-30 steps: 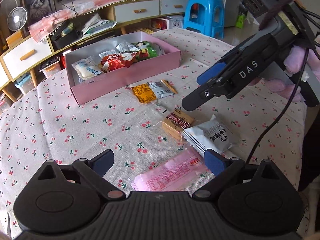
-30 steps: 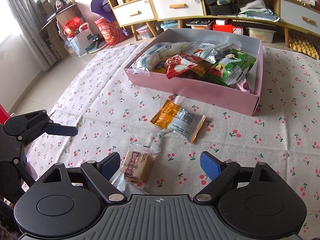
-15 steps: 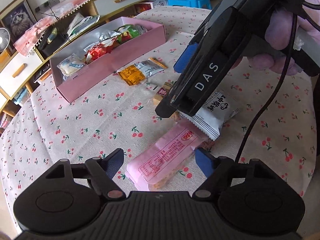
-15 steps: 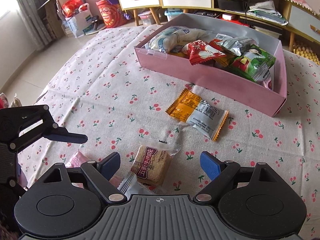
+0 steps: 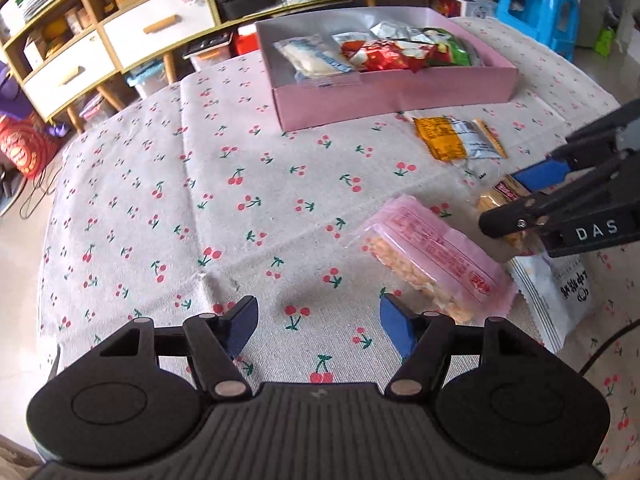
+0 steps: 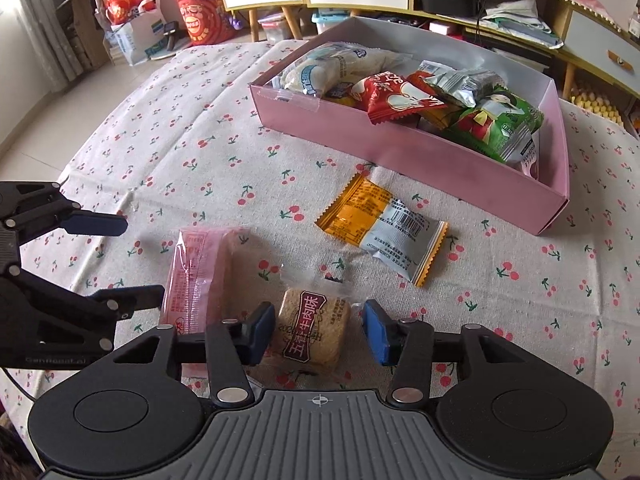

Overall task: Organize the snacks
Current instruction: 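Grasp the pink wafer pack with the left tool while the right tool grasps the brown cake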

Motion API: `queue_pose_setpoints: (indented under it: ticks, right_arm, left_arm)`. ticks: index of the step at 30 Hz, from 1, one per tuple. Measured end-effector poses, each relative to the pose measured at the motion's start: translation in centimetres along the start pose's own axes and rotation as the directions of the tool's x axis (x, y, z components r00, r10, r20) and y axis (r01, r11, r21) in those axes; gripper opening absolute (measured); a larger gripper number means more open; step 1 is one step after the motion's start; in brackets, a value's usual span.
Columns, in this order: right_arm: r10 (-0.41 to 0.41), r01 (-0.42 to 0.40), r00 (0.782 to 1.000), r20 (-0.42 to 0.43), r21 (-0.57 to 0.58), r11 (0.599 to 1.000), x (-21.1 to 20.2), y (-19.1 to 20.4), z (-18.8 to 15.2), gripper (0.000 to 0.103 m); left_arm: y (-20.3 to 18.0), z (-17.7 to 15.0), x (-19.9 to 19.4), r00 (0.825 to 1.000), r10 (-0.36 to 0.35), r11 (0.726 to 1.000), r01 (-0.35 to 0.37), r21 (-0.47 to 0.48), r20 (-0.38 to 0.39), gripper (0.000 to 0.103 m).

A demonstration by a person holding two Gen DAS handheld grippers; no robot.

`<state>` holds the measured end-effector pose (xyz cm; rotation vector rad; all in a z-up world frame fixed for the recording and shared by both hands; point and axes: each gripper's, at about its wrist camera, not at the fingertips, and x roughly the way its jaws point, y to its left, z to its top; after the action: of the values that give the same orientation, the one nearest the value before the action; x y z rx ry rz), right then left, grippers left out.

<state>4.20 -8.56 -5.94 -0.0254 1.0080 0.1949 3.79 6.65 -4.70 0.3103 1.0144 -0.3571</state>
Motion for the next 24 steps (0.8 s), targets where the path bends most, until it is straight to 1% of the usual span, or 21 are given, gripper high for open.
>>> queue_pose_setpoints:
  ticks: [2,4,6,9,12,15,19,21,24]
  right_arm:
    - [-0.015,0.015,1.0,-0.004,0.036,0.999,-0.1,-0.8,0.2,0.033]
    - [-0.047,0.048,0.999,-0.007,0.072,0.996,-0.1,-1.7,0.3,0.033]
    - [-0.059,0.059,0.998,-0.008,0.111,0.992,0.0,-2.7,0.4,0.033]
    - [-0.061,0.062,0.998,-0.01,0.156,0.986,-0.2,-4.0,0.4,0.033]
    - [-0.062,0.063,0.998,-0.014,0.173,0.983,-0.2,-4.4,0.4,0.033]
    - [-0.06,0.062,0.998,-0.015,0.178,0.982,-0.3,-4.5,0.3,0.034]
    - [-0.058,0.06,0.998,-0.014,0.184,0.981,-0.5,-4.7,0.4,0.034]
    - [-0.059,0.061,0.998,-0.014,0.19,0.98,-0.7,-5.0,0.4,0.034]
    - [-0.058,0.06,0.998,-0.014,0.205,0.977,-0.9,-5.5,0.4,0.034]
  left_arm:
    - [1.0,0.1,-0.3,1.0,-0.02,0.995,0.019,-0.1,-0.005,0.059]
    - [1.8,0.2,-0.7,0.999,-0.052,0.982,0.053,-0.181,0.007,0.061]
    - [2.2,0.5,-1.3,0.996,-0.088,0.959,0.093,-0.268,0.031,0.063]
    - [2.2,0.9,-1.8,0.99,-0.132,0.925,0.144,-0.352,0.057,0.065]
    - [1.4,1.5,-1.9,0.984,-0.163,0.904,0.176,-0.389,0.066,0.065]
    - [0.3,2.2,-1.6,0.983,-0.174,0.9,0.183,-0.396,0.058,0.065]
    - [-1.3,2.7,-0.9,0.98,-0.195,0.893,0.189,-0.408,0.027,0.065]
    - [-1.9,2.9,-0.4,0.98,-0.2,0.89,0.183,-0.418,0.005,0.064]
    - [-2.7,2.9,0.4,0.983,-0.179,0.893,0.147,-0.425,-0.035,0.06]
